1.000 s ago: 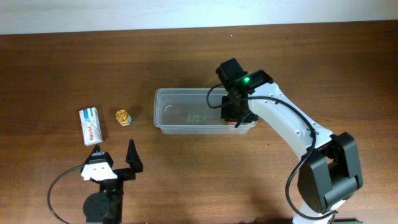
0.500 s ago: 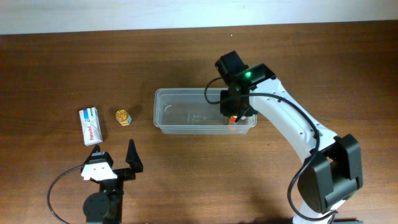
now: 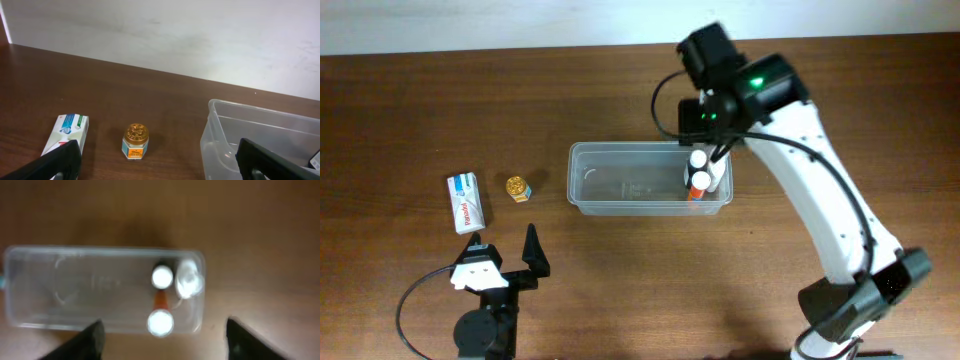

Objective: Pack container
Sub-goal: 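Open the right gripper and raise it away to the right side, then move the left gripper to the Panadol box and grasp it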

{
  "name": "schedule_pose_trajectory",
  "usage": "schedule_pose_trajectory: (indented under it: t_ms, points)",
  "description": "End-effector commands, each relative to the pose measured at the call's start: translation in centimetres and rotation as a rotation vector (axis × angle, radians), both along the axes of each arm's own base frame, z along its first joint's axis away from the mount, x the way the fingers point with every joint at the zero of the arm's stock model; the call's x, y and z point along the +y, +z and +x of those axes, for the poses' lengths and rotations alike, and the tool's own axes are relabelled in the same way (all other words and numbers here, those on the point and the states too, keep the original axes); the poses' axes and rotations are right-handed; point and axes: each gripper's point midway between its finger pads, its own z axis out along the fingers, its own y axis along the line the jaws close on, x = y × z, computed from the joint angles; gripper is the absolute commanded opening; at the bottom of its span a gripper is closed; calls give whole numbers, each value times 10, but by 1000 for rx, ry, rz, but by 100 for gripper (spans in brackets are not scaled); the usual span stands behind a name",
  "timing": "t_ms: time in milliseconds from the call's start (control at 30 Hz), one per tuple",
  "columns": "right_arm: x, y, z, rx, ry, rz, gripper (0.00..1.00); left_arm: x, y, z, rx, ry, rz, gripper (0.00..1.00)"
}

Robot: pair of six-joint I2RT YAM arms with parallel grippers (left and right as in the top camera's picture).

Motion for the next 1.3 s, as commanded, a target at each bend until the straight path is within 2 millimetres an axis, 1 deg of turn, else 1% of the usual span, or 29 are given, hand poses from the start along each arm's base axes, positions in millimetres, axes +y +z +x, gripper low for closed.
schedule_pose_trajectory:
  t_ms: [0, 67, 100, 167, 200, 333, 400, 433, 600, 700, 733, 767, 833, 900, 967, 1000, 1133, 1267]
  points:
    - [-40, 50, 8, -108, -85, -39, 75, 0, 0, 0, -2, -3, 19, 99]
    - [-65, 60, 8, -109, -142, -40, 82, 0, 0, 0, -2, -3, 19, 99]
    - [-83, 62, 8, -103, -188, -44, 88, 0, 0, 0, -2, -3, 19, 100]
    - [-115, 62, 7, -84, -272, -46, 98, 0, 0, 0, -2, -3, 19, 99]
    - [-132, 60, 5, -68, -319, -45, 99, 0, 0, 0, -2, -3, 19, 99]
    - [-193, 52, -4, -17, -479, -39, 98, 0, 0, 0, -2, -3, 19, 99]
    - [-218, 50, -10, -1, -544, -43, 98, 0, 0, 0, -2, -2, 20, 99]
    - [-229, 50, -13, 4, -583, -37, 99, 2, 0, 0, -2, 6, 20, 99]
    - [-266, 48, -27, 27, -694, -16, 98, 3, 0, -1, -2, 12, 20, 99]
    - [-278, 48, -31, 27, -729, -16, 98, 4, 2, 0, -11, 22, 21, 99]
    - [-281, 48, -32, 28, -736, -16, 98, 12, 6, -1, -25, 66, 22, 99]
    - [-283, 48, -33, 28, -742, -15, 98, 12, 6, -1, -23, 69, 19, 99]
    - [-285, 48, -34, 27, -748, -15, 98, 8, 5, -1, -17, 40, 17, 99]
    - [-285, 48, -34, 27, -749, -16, 98, -3, 10, -1, -28, -22, 15, 100]
    - [-285, 48, -34, 27, -749, -16, 98, -14, 21, -3, -37, -88, 14, 99]
    - [-285, 48, -34, 27, -749, -15, 98, -17, 28, -5, -32, -102, 12, 99]
    - [-285, 48, -34, 27, -749, -16, 98, -14, 63, -14, 26, -95, 50, 99]
    - [-285, 48, -34, 27, -749, -16, 98, -4, 103, -11, 173, -60, 66, 99]
